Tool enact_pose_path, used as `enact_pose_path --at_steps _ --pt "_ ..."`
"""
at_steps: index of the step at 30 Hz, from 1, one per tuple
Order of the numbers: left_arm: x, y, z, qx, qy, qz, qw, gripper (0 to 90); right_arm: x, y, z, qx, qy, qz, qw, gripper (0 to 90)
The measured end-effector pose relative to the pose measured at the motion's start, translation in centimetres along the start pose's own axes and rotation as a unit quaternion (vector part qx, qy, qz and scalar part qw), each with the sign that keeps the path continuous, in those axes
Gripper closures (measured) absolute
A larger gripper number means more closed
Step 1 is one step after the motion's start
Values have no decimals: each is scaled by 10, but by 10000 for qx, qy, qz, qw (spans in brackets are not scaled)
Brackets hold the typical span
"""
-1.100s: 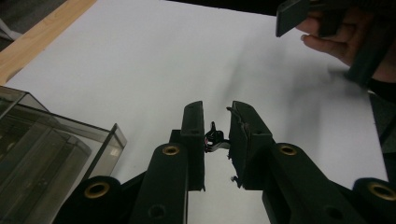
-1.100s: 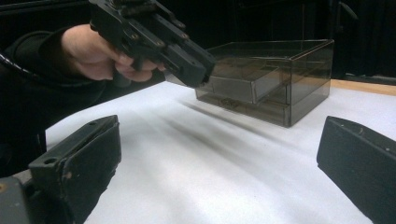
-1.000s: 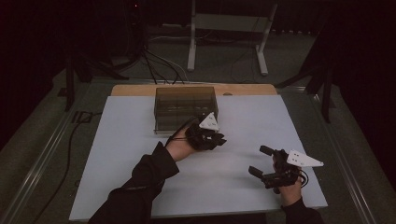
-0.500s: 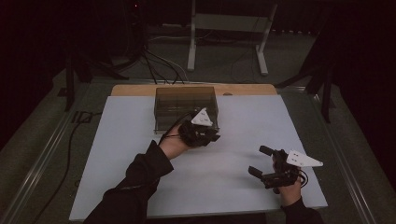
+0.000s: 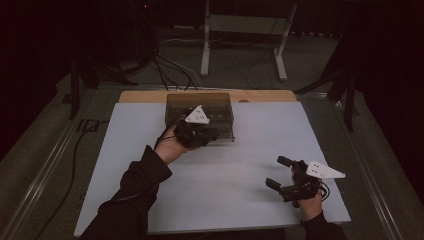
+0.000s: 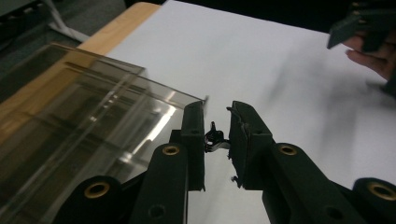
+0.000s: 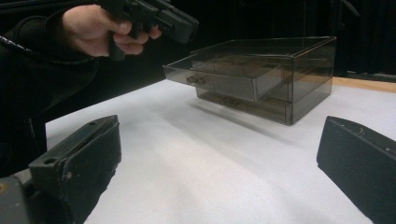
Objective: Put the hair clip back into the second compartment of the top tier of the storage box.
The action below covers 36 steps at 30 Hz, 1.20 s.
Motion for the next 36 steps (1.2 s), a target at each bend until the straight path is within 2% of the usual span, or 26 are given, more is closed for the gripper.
enact_pose_path --at_steps 6,12,14,21,31,36 --pt "-1 12 -11 -169 -81 -112 9998 774 0 0 0 6 6 3 10000 0" --pt "2 25 -14 -355 -120 -319 9988 773 -1 -1 -1 18 -8 11 10000 0" --pt "4 31 -15 -474 -127 -464 9977 773 0 -1 0 13 2 -5 10000 0" --pt "12 40 -8 -625 -41 -674 9958 773 0 -1 0 3 11 -1 10000 0" --pt "25 51 2 -890 45 -1089 9900 772 0 -1 0 -4 12 6 10000 0" --pt "30 54 5 -971 55 -1160 9885 773 0 -1 0 0 16 5 10000 0"
Point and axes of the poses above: each handheld gripper's, and its own axes: z roughly forward along the jaws, x roughly out of its underside, y roughly to its left, the point moved 5 cm from there along z, roughly forward along the jaws, and after that the axes turned 1 degree about -x, right-handed, at the moved point
